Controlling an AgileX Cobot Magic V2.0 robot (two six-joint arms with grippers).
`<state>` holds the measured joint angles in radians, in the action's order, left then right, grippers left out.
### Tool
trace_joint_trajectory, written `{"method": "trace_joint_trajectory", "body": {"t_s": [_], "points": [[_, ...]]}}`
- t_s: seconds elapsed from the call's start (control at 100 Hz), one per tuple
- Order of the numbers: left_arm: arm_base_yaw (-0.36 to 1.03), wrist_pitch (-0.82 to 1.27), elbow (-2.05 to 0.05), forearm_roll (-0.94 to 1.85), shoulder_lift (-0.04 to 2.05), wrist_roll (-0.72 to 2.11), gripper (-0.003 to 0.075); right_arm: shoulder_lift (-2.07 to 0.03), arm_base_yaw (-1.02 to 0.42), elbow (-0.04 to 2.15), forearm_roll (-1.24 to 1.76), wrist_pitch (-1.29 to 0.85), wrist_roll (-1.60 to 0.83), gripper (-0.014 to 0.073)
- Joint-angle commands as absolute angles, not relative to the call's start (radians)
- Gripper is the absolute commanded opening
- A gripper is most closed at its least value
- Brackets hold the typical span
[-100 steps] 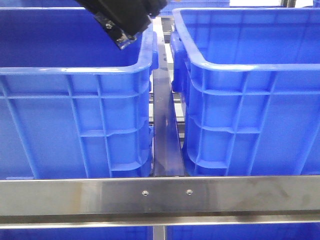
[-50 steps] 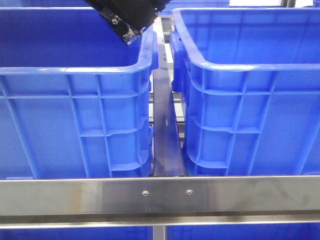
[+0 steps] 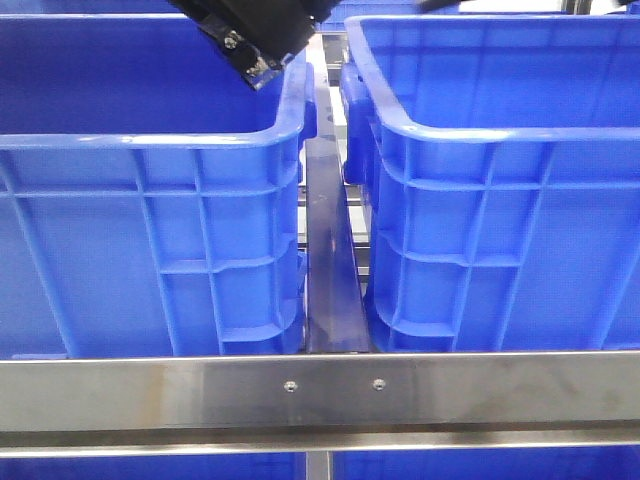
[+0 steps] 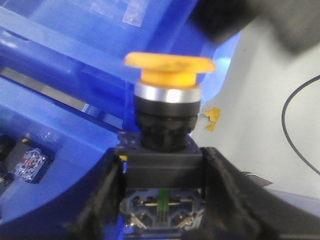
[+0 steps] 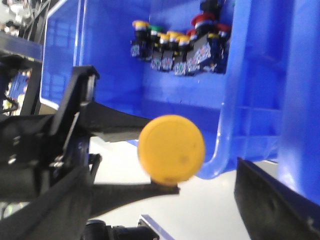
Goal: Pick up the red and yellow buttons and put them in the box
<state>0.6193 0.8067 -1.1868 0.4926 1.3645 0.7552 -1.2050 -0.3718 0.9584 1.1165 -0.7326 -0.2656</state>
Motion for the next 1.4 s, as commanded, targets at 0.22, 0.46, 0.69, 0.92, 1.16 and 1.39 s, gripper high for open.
{"method": "trace_joint_trajectory", "body": {"t_s": [0.22, 0.46, 0.69, 0.92, 1.16, 1.39], "points": [[0.626, 0.761, -1.214, 0.537, 1.331, 0.754, 0.0085, -1.298, -0.416, 1.058, 1.181, -0.715, -0.292, 0.0552], [0.626, 0.761, -1.214, 0.537, 1.331, 0.754, 0.0091, -1.299, -0.416, 1.058, 1.204, -0.708, -0.292, 0.0175], [0.626, 0.758, -1.214, 0.535, 1.331, 0.754, 0.0487, -1.299, -0.416, 1.058, 1.214, -0.714, -0.292, 0.0121], [0.608, 0.765, -1.214, 0.527, 1.302, 0.754, 0.064, -1.291, -0.356, 1.058, 1.214, -0.749, -0.292, 0.0121], [0.569, 0.773, -1.214, 0.51, 1.226, 0.754, 0.064, -1.258, -0.178, 1.083, 1.206, -0.838, -0.343, 0.0121], [0.562, 0.773, -1.214, 0.51, 1.221, 0.754, 0.064, -1.266, 0.002, 1.115, 1.193, -0.815, -0.452, 0.0121]]}}
